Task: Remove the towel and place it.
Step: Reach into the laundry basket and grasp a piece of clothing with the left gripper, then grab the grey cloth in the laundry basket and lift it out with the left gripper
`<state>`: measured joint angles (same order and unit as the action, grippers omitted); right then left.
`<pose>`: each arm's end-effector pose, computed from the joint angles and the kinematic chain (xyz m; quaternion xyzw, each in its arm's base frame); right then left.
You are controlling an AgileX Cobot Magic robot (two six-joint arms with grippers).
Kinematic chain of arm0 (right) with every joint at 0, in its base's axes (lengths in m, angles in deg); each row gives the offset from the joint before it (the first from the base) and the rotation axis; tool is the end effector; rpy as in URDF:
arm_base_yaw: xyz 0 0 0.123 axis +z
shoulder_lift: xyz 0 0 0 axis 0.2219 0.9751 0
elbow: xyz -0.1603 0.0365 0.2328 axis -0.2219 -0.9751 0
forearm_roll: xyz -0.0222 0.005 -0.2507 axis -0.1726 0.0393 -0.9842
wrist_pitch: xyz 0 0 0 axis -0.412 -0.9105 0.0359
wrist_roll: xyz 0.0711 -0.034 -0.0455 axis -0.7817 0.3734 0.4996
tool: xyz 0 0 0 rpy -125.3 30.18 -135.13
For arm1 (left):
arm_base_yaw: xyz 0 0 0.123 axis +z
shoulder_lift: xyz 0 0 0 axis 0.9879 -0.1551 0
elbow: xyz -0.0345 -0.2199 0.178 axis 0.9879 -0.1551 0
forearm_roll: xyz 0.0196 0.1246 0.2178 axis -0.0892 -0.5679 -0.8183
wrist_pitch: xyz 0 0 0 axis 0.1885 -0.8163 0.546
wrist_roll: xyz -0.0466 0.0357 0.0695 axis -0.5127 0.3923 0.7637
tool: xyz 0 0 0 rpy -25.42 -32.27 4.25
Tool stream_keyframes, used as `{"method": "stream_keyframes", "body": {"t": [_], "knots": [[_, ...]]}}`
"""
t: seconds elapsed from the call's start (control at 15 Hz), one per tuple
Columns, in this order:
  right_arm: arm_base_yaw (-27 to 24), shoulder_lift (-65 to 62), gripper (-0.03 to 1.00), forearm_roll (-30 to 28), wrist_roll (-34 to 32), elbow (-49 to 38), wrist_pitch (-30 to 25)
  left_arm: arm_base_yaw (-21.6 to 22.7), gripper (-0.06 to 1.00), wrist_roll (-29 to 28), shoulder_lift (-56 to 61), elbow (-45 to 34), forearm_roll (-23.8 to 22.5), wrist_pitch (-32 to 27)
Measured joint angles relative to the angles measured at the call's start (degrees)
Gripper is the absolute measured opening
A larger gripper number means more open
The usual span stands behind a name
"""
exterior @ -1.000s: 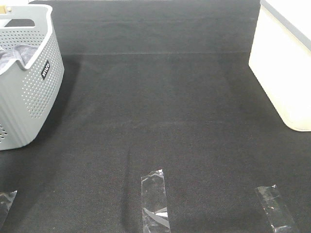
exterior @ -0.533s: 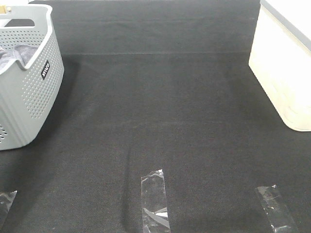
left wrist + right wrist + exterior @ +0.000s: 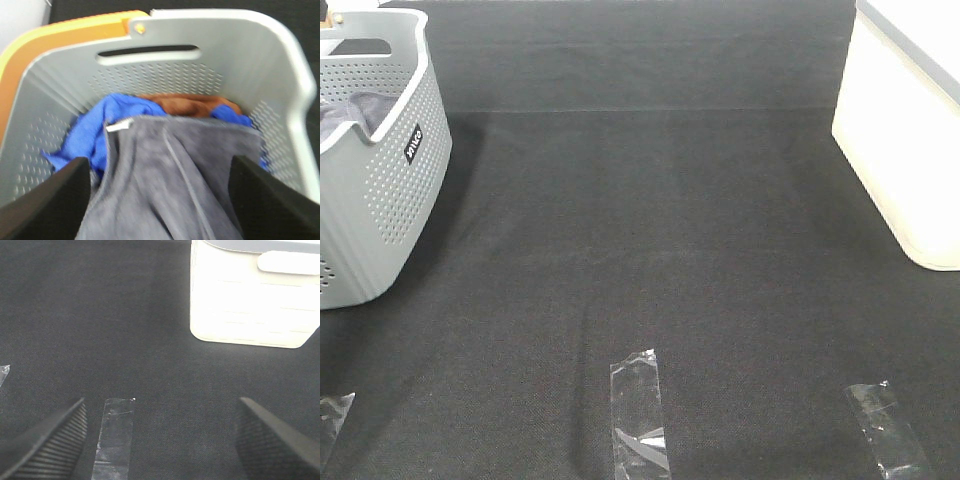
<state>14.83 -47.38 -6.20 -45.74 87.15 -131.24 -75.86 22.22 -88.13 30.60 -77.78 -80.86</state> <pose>-0.0073 0.0073 0.2783 -0.0648 0.8488 0.0278 0.5240 0.4818 0.0506 0.2958 -0.0314 0.9282 0.0603 0.3658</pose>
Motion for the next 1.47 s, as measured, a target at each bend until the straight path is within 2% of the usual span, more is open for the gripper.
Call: {"method": "stream_keyframes", "body": {"t": [0.13,0.47,0.6,0.73,0.87,1.13,1.47], "knots": [[0.0,0.0,0.76,0.0,0.0,0.0,0.0,1.2,0.73,-2.9,-4.9,3.7,-0.7,-0.3],[0.0,0.0,0.76,0.0,0.0,0.0,0.0,1.7,0.73,-4.8,-13.4,10.0,-5.3,-1.0],[0.0,0.0,0.76,0.0,0.0,0.0,0.0,1.8,0.67,-6.8,-15.1,10.6,-7.2,-1.2],[0.0,0.0,0.76,0.0,0.0,0.0,0.0,2.2,0.59,-8.0,-15.6,10.6,-7.3,-1.2],[0.0,0.0,0.76,0.0,0.0,0.0,0.0,3.0,0.57,-8.2,-15.6,10.7,-7.3,-1.0],[0.0,0.0,0.76,0.0,0.0,0.0,0.0,3.7,0.56,-8.2,-15.6,10.7,-7.1,-1.0],[0.0,0.0,0.76,0.0,0.0,0.0,0.0,4.1,0.55,-8.1,-17.5,11.0,-4.5,-1.0]]}}
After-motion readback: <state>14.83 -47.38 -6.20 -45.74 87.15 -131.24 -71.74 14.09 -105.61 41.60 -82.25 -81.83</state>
